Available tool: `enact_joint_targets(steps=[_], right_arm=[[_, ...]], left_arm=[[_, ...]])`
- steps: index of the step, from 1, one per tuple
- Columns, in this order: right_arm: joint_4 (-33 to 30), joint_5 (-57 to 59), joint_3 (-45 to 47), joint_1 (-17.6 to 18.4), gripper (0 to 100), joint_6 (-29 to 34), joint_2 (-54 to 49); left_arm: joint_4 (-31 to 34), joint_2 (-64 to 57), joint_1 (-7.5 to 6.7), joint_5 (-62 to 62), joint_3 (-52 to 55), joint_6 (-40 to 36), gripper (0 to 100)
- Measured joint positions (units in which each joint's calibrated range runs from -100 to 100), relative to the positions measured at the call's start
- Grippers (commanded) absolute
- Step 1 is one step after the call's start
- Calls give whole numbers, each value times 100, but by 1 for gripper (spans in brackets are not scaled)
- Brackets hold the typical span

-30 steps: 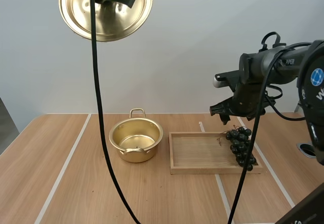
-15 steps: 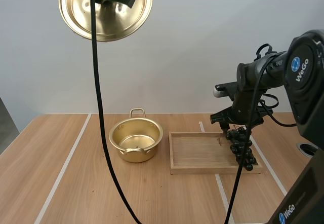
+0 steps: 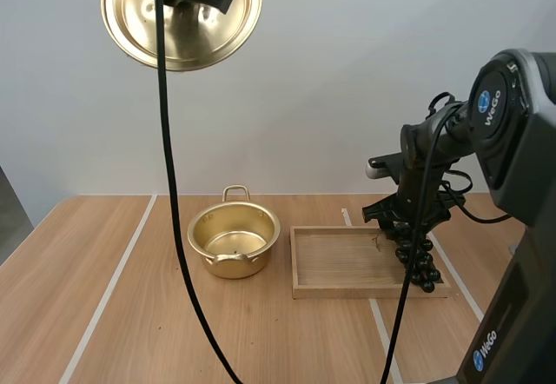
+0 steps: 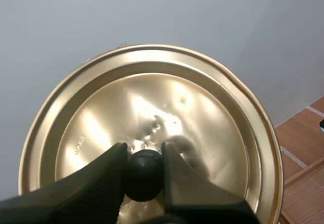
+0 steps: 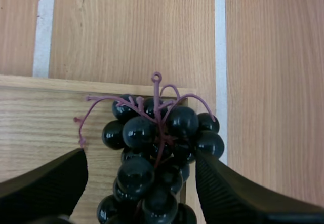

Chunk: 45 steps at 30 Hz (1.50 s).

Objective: Open the pot, put the grape inside, and close it

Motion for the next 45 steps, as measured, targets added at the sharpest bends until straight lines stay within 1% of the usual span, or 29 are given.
enact_joint_targets(steps=[9,17,25,31,32,33,34,35,36,37,45], right_arm=[[-64,112,0,0,100,33,25],[-116,133,-11,0,100,41,428],[-167,0,-11,0,100,41,467],[-260,-119,-26,0,100,43,707],[-260,-145,-26,0,99,43,719],[-260,-145,-26,0,85,43,731],[-260,-163,-29,0,63,43,731],[-293,-203,-41,0,39,43,731],[-321,-203,-59,-9,12,43,731],[-323,-220,-87,-9,0,54,731],[-301,-128,-218,-9,0,122,771]], left_arm=[[0,0,0,0,0,0,0],[0,0,0,0,0,0,0],[-11,0,0,0,0,0,0],[-21,0,0,0,0,0,0],[-21,0,0,0,0,0,0],[-21,0,0,0,0,0,0],[-21,0,0,0,0,0,0],[-21,0,0,0,0,0,0],[-21,0,0,0,0,0,0],[-21,0,0,0,0,0,0],[-21,0,0,0,0,0,0]])
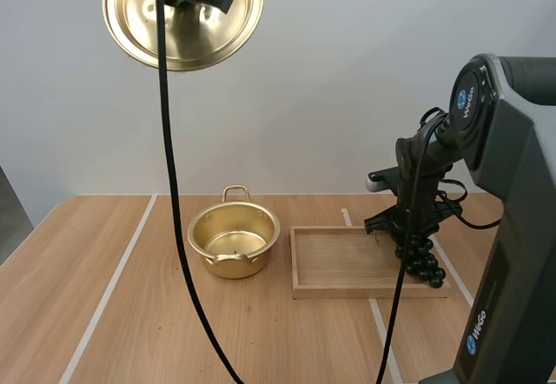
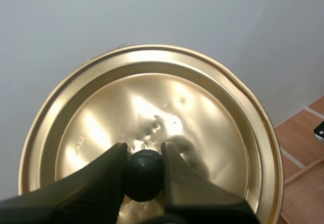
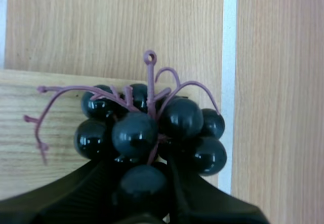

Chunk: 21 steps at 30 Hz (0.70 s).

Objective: Open the pot, put the grape inside, and close it

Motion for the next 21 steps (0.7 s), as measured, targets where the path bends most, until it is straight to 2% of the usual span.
enact_joint_targets(steps=[10,15,21], right_arm=[[79,-33,-70,0,0,-27,-106],[89,-413,-143,0,0,-27,-694],[152,-103,-619,0,0,-192,-1384]], left_arm=[[0,0,0,0,0,0,0],[0,-60,0,18,0,0,0],[0,-194,0,35,0,0,0]])
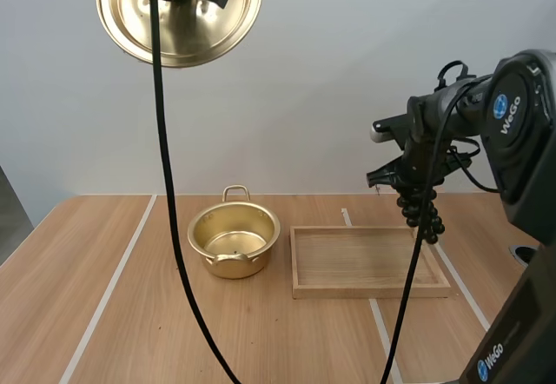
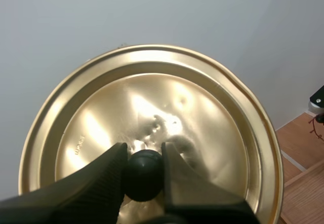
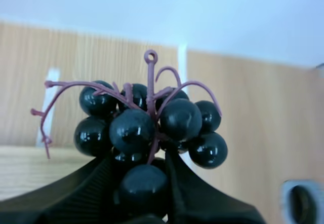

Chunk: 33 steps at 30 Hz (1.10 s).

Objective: Open the pot, put the grape inside, and close it

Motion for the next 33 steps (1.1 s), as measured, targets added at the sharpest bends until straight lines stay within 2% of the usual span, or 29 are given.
enact_joint_targets(steps=[4,8,13,15,16,19,22,27,33], right_arm=[[488,406,-403,0,0,-341,-359],[1374,899,-807,0,0,-848,-640],[1894,1220,-1012,0,0,-1151,-757],[2346,1564,-1197,0,0,-1422,-838],[2893,1904,-1378,0,0,-1692,-938],[3477,2233,-1635,45,0,-1965,-997],[3658,2357,-1758,205,0,-2130,-1012],[3763,2350,-1808,926,0,-2259,-999],[3813,2095,-1808,1539,0,-2285,-865]], left_arm=[[0,-55,0,0,0,0,0],[-12,-125,0,0,0,0,0],[-38,-196,0,0,-28,0,0],[-97,-236,0,0,-141,-8,0],[-153,-250,0,-18,-254,-18,0],[-279,-376,0,-129,-860,-18,0],[-279,-444,0,-174,-1311,-18,0],[-301,-460,0,-124,-1998,-103,0],[-301,-460,0,-104,-2389,-344,0]])
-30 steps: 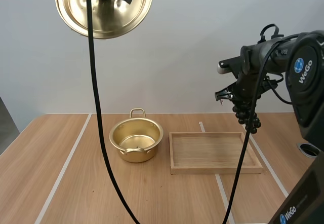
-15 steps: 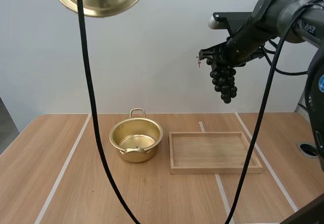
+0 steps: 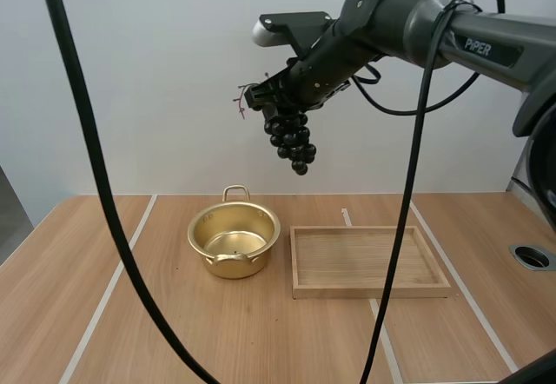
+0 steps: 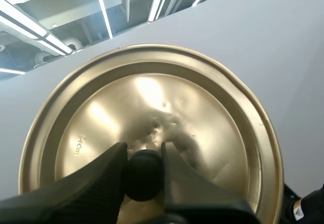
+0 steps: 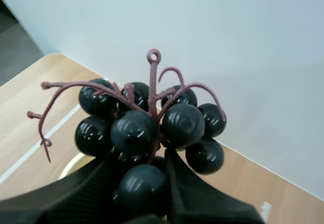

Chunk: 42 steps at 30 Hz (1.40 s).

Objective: Open the pot, put the grape inside, and close it

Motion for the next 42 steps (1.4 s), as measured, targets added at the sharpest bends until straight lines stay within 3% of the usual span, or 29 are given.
enact_joint_targets(steps=[9,16,27,31,37,42], right_arm=[[180,-653,0,427,0,-208,311],[1213,-928,0,444,0,-1017,606],[2239,-509,-12,444,0,-1869,1602],[2541,-403,-12,444,0,-2321,1746],[3972,-390,130,444,0,-3486,1815],[4374,-738,665,444,0,-4196,1815]], left_arm=[[-11,0,0,101,-46,-370,0],[-11,0,0,340,-46,-457,0],[-11,0,0,376,-46,-466,0],[-11,0,0,391,-46,-476,0],[-11,0,0,391,-46,-487,0],[35,0,0,391,-46,-487,0]])
